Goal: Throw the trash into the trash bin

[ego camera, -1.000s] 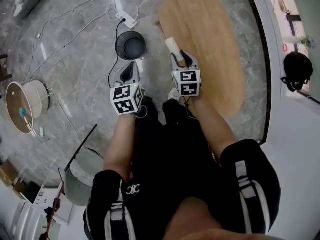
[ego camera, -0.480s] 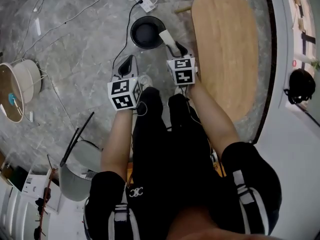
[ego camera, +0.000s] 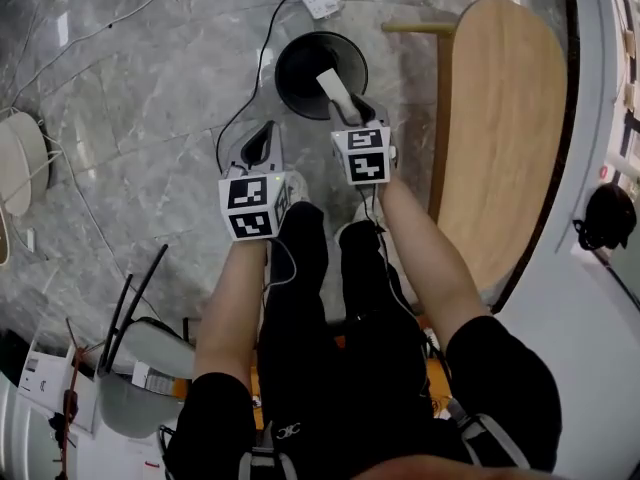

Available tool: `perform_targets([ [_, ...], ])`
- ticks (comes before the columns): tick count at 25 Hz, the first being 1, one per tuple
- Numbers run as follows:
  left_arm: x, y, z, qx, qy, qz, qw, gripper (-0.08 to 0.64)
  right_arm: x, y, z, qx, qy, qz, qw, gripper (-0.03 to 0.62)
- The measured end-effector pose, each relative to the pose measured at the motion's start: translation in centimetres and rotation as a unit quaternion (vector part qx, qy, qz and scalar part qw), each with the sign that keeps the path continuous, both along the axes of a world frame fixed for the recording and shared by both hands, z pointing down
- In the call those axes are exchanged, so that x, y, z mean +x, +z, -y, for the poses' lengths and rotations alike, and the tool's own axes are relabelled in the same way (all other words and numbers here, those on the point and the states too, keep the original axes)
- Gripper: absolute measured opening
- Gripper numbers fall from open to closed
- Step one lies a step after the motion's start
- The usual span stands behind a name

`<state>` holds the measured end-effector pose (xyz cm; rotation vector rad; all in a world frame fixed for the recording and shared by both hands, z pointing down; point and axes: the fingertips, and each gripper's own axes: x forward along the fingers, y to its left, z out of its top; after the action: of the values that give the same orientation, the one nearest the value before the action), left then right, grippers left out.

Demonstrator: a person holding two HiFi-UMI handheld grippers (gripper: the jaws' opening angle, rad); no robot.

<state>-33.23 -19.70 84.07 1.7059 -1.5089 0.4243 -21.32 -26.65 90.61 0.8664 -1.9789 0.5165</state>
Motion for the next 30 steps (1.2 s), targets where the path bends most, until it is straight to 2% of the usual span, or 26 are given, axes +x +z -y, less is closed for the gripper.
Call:
perform_targets([
  [4,-1.0,4.4,0.5,-0.01,0.009,0.009,0.9999,0.012,-0.6,4.7,1.0,-0.01,0.008,0.009,1.0,0.155],
  [8,-1.7,6.1,-0.1,-0.016,0.002,0.013,0.9998,0.012,-0.6,7.3,1.0,-0.01,0.016,0.01,1.0,0.155],
  [14,-2.5,6.0,-1.8,-0.025,-0.013,0.01,0.9995,0.012,-0.6,5.9,0.4,0.003,0.065,0.045,0.997,0.169],
  [15,-2.3,5.5,-2.0,-0.026,-0.017,0.008,0.9995,0.012,-0.4,5.0,0.1,0.005,0.078,0.05,0.996,0.136],
  [16,-2.1,4.9,-2.2,-0.026,-0.02,0.006,0.9994,0.012,-0.2,3.7,-0.1,0.012,0.09,0.055,0.994,0.047],
  [17,-1.7,4.0,-2.2,-0.023,-0.022,0.005,0.9995,0.012,0.1,2.0,-0.2,0.024,0.097,0.063,0.993,0.012],
  [24,0.7,-7.8,-0.6,0.035,-0.024,0.005,0.9991,0.012,2.2,-14.7,-0.2,0.101,0.128,0.132,0.978,0.011],
  [27,2.1,-15.6,0.0,0.069,-0.027,0.009,0.9972,0.012,4.0,-24.1,0.1,0.146,0.133,0.155,0.968,0.011],
  [30,3.9,-25.4,0.8,0.111,-0.027,0.024,0.9932,0.012,5.8,-34.4,0.0,0.198,0.128,0.175,0.956,0.011],
])
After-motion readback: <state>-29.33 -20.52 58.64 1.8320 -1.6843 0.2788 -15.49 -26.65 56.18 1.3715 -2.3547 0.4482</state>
